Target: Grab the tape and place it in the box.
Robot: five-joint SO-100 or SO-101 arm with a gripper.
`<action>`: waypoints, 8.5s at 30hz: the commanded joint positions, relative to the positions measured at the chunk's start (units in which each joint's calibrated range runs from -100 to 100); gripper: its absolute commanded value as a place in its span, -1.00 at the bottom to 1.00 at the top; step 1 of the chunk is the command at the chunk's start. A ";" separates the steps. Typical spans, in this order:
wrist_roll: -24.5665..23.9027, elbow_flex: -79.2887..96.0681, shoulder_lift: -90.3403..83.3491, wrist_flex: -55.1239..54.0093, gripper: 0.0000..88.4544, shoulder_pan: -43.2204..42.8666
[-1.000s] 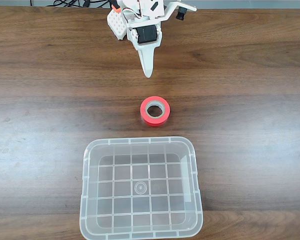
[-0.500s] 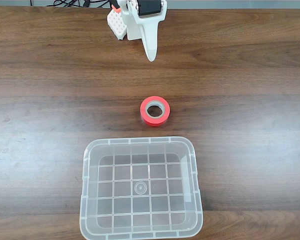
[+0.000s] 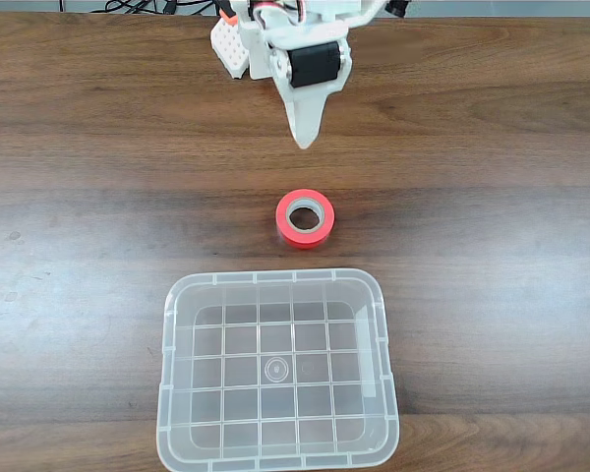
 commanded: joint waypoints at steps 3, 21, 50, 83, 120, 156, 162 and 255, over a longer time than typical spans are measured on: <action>-0.79 -1.85 13.05 -5.71 -0.97 0.92; -0.21 10.85 21.25 -17.61 -0.68 0.33; 1.68 9.98 33.00 -21.30 -0.90 0.70; 1.79 -7.19 -3.13 7.30 -0.95 0.33; 1.79 -75.09 56.49 1.22 -0.95 8.96; 1.53 -90.68 76.12 2.59 -0.65 9.18; 1.31 -91.21 68.72 9.01 -0.90 8.89; -3.53 68.23 -66.52 -10.25 -0.97 7.79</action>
